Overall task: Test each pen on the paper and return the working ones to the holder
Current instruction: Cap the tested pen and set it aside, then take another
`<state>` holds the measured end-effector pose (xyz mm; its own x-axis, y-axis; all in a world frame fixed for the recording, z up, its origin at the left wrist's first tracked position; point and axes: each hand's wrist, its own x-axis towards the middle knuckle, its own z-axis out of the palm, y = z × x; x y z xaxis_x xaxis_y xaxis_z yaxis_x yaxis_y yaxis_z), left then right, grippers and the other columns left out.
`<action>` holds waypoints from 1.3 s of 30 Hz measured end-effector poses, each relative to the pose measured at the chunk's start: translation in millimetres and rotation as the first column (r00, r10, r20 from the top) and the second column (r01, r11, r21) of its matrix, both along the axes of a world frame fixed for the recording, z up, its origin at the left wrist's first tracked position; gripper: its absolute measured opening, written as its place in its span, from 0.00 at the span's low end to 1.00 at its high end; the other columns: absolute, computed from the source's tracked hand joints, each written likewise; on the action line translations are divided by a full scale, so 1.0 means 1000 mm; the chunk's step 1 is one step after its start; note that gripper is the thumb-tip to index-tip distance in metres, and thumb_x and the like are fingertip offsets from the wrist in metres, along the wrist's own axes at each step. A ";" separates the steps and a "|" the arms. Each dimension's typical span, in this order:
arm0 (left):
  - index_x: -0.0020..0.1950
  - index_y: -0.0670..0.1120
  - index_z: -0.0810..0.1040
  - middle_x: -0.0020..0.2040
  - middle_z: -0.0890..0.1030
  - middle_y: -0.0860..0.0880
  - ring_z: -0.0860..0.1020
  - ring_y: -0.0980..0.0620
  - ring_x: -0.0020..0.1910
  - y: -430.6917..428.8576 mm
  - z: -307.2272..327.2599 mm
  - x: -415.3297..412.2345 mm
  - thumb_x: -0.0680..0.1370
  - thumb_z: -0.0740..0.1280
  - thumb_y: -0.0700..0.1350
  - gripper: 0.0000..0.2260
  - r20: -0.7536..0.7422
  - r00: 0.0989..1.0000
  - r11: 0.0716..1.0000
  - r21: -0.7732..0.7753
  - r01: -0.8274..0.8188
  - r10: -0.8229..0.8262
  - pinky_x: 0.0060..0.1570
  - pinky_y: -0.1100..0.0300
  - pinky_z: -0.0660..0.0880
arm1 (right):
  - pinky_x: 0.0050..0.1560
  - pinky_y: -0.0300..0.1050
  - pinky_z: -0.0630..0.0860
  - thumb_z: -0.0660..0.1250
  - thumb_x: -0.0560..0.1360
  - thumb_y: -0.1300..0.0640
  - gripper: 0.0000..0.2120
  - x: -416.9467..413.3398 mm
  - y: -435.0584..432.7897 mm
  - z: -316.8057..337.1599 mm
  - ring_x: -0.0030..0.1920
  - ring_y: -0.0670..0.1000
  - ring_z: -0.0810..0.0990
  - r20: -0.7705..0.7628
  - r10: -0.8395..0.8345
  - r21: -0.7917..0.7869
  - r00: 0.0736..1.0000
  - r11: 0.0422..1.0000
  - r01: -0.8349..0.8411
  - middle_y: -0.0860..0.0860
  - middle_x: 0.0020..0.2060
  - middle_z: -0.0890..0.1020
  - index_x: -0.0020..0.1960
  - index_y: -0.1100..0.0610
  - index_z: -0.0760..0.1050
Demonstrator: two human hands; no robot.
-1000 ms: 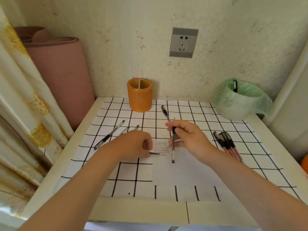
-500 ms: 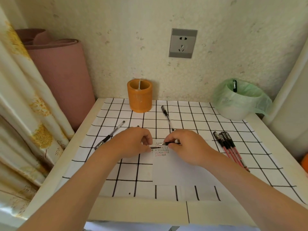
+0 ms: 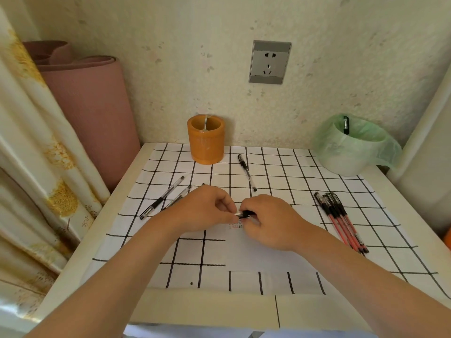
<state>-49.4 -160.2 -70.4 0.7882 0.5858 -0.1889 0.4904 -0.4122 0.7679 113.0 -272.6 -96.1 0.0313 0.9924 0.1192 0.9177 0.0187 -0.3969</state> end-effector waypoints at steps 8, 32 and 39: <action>0.48 0.47 0.84 0.39 0.84 0.53 0.80 0.61 0.37 -0.012 0.009 0.003 0.79 0.68 0.54 0.12 -0.036 0.999 0.972 -0.235 0.001 -0.009 0.39 0.64 0.72 | 0.26 0.41 0.59 0.54 0.66 0.25 0.34 -0.012 0.002 0.007 0.23 0.48 0.69 0.298 -0.206 0.108 0.932 0.977 0.182 0.50 0.19 0.71 0.26 0.56 0.71; 0.51 0.53 0.82 0.44 0.84 0.53 0.80 0.54 0.42 0.027 0.015 -0.011 0.77 0.70 0.50 0.05 0.272 0.803 0.840 -0.040 -0.541 0.530 0.42 0.61 0.75 | 0.45 0.29 0.67 0.66 0.80 0.60 0.14 -0.001 0.011 -0.006 0.43 0.40 0.73 -0.195 -0.097 0.110 0.976 0.987 0.120 0.45 0.46 0.74 0.64 0.53 0.78; 0.62 0.55 0.77 0.50 0.80 0.57 0.78 0.55 0.50 0.042 -0.001 -0.020 0.80 0.66 0.51 0.11 -0.008 0.895 0.850 0.316 -0.421 0.446 0.51 0.56 0.76 | 0.36 0.38 0.73 0.68 0.77 0.56 0.10 0.019 0.027 0.005 0.38 0.47 0.79 -0.272 -0.423 0.141 0.865 0.871 0.470 0.47 0.41 0.82 0.57 0.53 0.82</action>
<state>-69.7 -118.6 -71.0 0.4311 0.9023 -0.0007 0.7260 -0.3464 0.5941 132.3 -245.1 -90.8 0.5149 0.8216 0.2446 0.7318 -0.2727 -0.6246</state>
